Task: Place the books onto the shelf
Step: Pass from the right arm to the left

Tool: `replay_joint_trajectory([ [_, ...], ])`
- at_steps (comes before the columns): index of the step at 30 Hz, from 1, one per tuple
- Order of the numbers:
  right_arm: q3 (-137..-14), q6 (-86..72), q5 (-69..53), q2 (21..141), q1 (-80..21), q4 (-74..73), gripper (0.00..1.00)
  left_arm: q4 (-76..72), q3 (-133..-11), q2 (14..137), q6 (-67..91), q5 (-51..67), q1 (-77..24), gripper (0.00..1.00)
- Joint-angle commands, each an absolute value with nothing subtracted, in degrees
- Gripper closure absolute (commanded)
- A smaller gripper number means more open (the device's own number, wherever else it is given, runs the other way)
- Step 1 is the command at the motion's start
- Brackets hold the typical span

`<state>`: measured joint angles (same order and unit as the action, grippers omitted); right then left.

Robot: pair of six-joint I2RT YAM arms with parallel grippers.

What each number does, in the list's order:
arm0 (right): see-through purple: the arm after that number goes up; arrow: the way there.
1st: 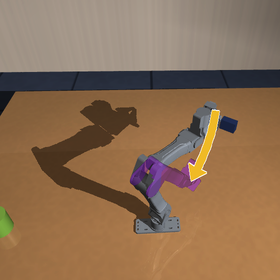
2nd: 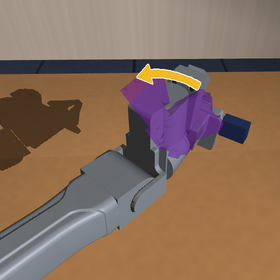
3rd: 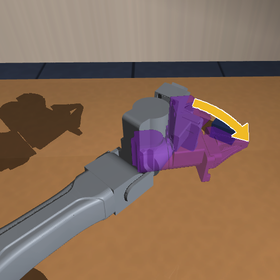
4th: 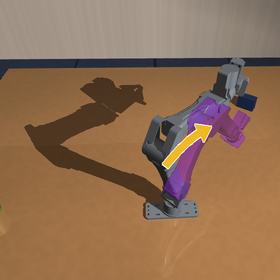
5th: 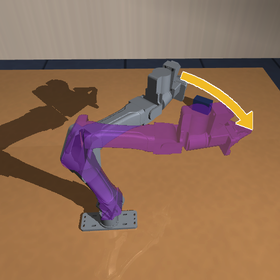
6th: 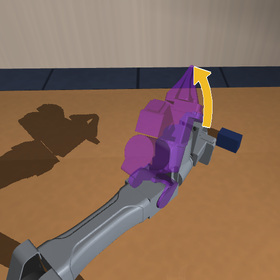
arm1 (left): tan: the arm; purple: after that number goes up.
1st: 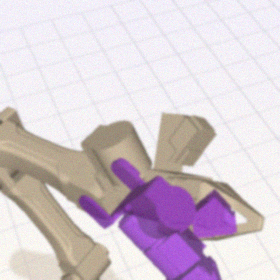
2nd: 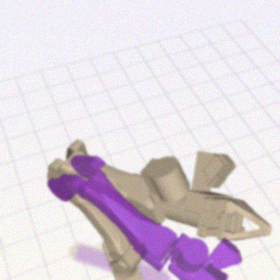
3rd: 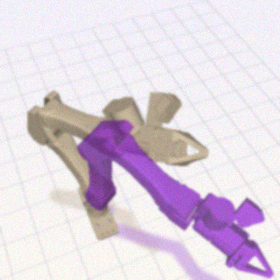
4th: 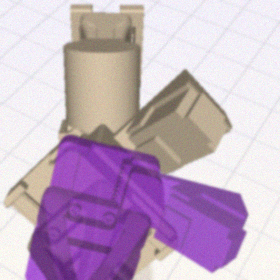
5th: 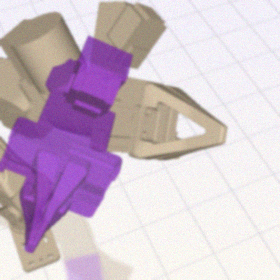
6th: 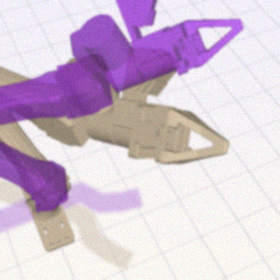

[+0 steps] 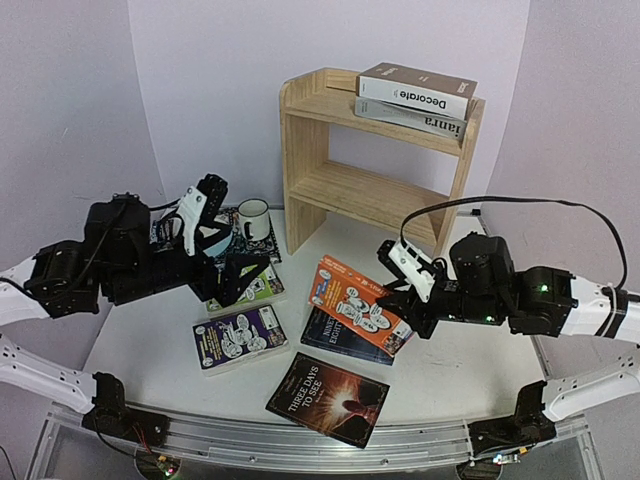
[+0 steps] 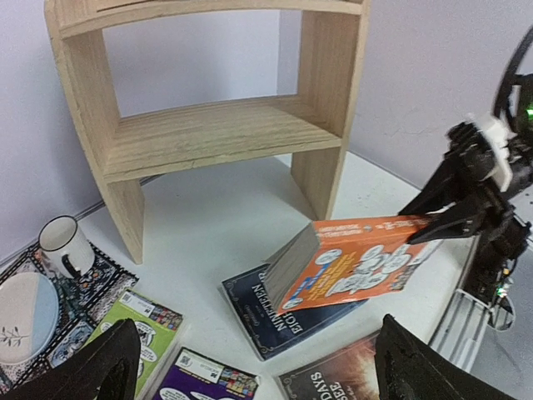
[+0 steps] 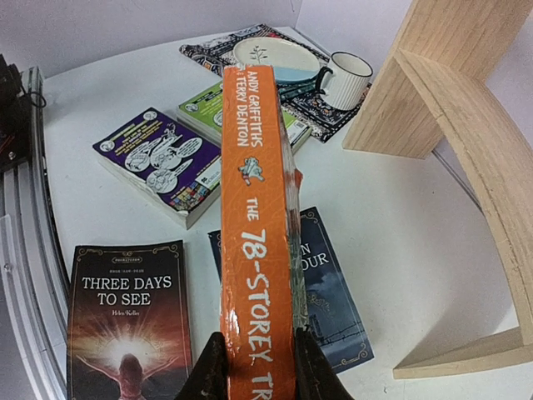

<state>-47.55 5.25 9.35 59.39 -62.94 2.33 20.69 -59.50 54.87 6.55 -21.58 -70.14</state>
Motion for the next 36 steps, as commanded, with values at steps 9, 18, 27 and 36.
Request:
replay_joint_trajectory([
  [9,-44.4,0.9,19.7,57.5,-63.0,9.0,1.0,7.4,-57.3,61.9,8.1,23.6,-40.6,0.03],
  [18,-49.7,-5.5,12.5,61.0,-62.9,9.2,1.0,-4.8,-55.6,64.1,9.8,46.8,-30.5,0.0],
  [27,-56.2,-10.6,-1.1,61.1,-62.9,11.5,1.0,-8.5,-53.6,62.8,9.1,54.3,-30.4,0.0],
  [36,-58.9,-14.7,-9.5,60.7,-62.9,17.5,1.0,-9.3,-53.1,61.7,9.1,62.2,-30.4,0.0],
])
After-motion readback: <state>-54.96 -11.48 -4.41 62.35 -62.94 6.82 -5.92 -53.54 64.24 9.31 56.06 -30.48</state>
